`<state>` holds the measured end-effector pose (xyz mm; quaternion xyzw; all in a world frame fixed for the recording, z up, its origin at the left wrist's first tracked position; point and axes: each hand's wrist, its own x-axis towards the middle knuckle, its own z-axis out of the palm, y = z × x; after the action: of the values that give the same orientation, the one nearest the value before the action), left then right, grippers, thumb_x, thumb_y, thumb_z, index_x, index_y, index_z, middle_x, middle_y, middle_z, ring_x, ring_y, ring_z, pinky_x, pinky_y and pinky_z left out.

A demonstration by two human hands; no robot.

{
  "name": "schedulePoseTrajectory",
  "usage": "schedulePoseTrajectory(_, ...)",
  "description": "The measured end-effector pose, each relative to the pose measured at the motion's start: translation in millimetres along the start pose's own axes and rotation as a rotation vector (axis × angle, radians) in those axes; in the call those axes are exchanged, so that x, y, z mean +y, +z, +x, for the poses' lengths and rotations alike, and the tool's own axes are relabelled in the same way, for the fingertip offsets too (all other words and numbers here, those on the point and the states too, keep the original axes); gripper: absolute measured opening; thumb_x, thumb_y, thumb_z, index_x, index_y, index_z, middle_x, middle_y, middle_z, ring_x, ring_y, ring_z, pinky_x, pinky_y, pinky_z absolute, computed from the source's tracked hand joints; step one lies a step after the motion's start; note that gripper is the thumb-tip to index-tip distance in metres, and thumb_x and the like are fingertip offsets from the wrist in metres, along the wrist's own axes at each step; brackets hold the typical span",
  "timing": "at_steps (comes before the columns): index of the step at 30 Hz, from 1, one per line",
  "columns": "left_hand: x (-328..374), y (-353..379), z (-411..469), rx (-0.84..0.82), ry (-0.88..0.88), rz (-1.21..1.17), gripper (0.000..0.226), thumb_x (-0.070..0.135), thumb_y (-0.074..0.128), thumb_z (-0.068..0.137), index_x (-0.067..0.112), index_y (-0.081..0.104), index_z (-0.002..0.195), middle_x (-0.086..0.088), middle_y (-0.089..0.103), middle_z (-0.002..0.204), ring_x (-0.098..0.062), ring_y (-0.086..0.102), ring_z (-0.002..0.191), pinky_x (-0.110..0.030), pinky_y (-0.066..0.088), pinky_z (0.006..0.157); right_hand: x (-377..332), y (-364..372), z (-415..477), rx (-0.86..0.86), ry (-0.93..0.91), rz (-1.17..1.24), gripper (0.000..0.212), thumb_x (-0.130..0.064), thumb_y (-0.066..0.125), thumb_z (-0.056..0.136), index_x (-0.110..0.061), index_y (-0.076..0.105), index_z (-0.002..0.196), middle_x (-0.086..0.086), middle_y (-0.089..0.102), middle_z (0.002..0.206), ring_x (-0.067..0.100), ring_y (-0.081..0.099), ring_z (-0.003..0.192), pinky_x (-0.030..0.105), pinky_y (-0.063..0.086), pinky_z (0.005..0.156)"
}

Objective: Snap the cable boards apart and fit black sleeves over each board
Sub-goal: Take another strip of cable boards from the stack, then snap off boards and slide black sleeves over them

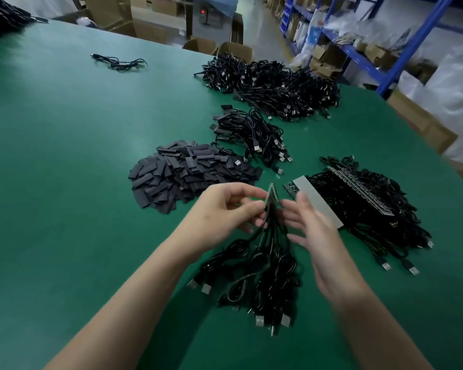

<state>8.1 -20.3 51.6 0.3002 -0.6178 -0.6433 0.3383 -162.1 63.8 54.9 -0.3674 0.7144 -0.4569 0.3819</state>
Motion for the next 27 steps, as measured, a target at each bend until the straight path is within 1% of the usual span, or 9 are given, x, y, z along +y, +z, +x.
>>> schedulePoseTrajectory(3,-2.9,7.0,-3.3,-0.012,0.089,0.22,0.02,0.01,0.065,0.1,0.018,0.076,0.114,-0.002,0.077,0.09,-0.018,0.074,0.084,-0.034,0.059,0.082,-5.1,-1.7,-13.6,-0.114,-0.011,0.058,0.066,-0.092,0.049,0.077,-0.043,0.075,0.113,-0.016,0.076,0.116,0.006,0.068,0.115,0.041,0.046,0.108)
schedulePoseTrajectory(6,4.6,12.0,-9.1,-0.041,0.297,0.503,0.031,0.005,0.067,0.097,0.028,0.078,0.114,0.008,0.071,0.108,-0.003,0.065,0.103,-0.014,0.045,0.09,-14.2,-3.2,-21.4,-0.045,-0.079,0.067,0.048,-0.07,0.057,0.088,-0.034,0.076,0.113,-0.011,0.077,0.116,0.016,0.068,0.116,0.047,0.049,0.106)
schedulePoseTrajectory(9,20.1,10.3,-13.5,0.056,0.442,0.513,0.028,0.003,0.067,0.097,0.024,0.079,0.112,0.006,0.064,0.114,-0.013,0.061,0.112,-0.032,0.05,0.098,-34.6,-7.6,-31.6,-0.049,-0.117,0.133,0.031,-0.041,0.054,0.101,-0.021,0.076,0.11,-0.004,0.079,0.109,0.014,0.073,0.107,0.039,0.06,0.087)
schedulePoseTrajectory(12,41.0,-2.4,-18.4,0.296,0.454,0.441,0.036,0.021,0.075,0.093,0.025,0.066,0.129,0.008,0.061,0.127,-0.009,0.056,0.122,-0.037,0.049,0.103,-59.9,-19.8,-44.5,-0.079,-0.143,0.241,0.035,-0.04,0.059,0.089,-0.01,0.073,0.1,-0.002,0.079,0.088,0.014,0.076,0.084,0.027,0.062,0.067)
schedulePoseTrajectory(14,58.6,-10.7,-26.2,0.326,0.391,0.277,0.04,0.031,0.079,0.09,0.028,0.065,0.127,0.01,0.067,0.121,-0.004,0.063,0.114,-0.032,0.053,0.096,-76.1,-31.2,-52.4,-0.073,-0.184,0.332,0.04,-0.038,0.062,0.084,-0.003,0.068,0.103,0.001,0.078,0.088,0.018,0.077,0.084,0.032,0.063,0.067)
schedulePoseTrajectory(18,88.2,-22.5,-44.0,0.183,0.447,0.035,0.009,0.036,0.072,0.089,0.031,0.079,0.089,0.011,0.074,0.078,0.0,0.066,0.069,-0.012,0.05,0.064,-96.0,-47.8,-61.2,-0.123,-0.201,0.51,0.047,-0.034,0.062,0.088,0.005,0.065,0.114,0.019,0.076,0.107,0.032,0.077,0.096,0.045,0.064,0.067)
schedulePoseTrajectory(21,89.1,-27.9,-43.8,0.101,0.436,-0.033,0.014,0.028,0.071,0.095,0.021,0.079,0.086,0.009,0.072,0.07,0.0,0.066,0.06,-0.008,0.048,0.058,-92.6,-49.8,-56.3,-0.212,-0.114,0.529,0.042,-0.032,0.058,0.092,0.003,0.067,0.115,0.021,0.077,0.108,0.032,0.078,0.095,0.042,0.064,0.061)
schedulePoseTrajectory(24,66.5,-28.3,-31.0,0.058,0.222,-0.064,0.035,0.035,0.064,0.094,0.001,0.071,0.086,0.006,0.065,0.066,-0.006,0.065,0.057,-0.014,0.05,0.054,-75.0,-41.0,-40.0,-0.253,0.024,0.534,0.037,-0.029,0.059,0.09,0.0,0.068,0.112,0.019,0.078,0.102,0.03,0.079,0.091,0.037,0.062,0.056)
schedulePoseTrajectory(27,33.5,-28.3,-17.2,-0.045,0.015,-0.096,0.034,0.045,0.064,0.091,0.018,0.069,0.07,0.002,0.064,0.068,-0.014,0.067,0.063,-0.023,0.056,0.057,-51.1,-29.7,-14.9,-0.248,0.171,0.544,0.037,-0.025,0.059,0.092,0.0,0.062,0.119,0.019,0.079,0.102,0.029,0.079,0.088,0.035,0.062,0.055)
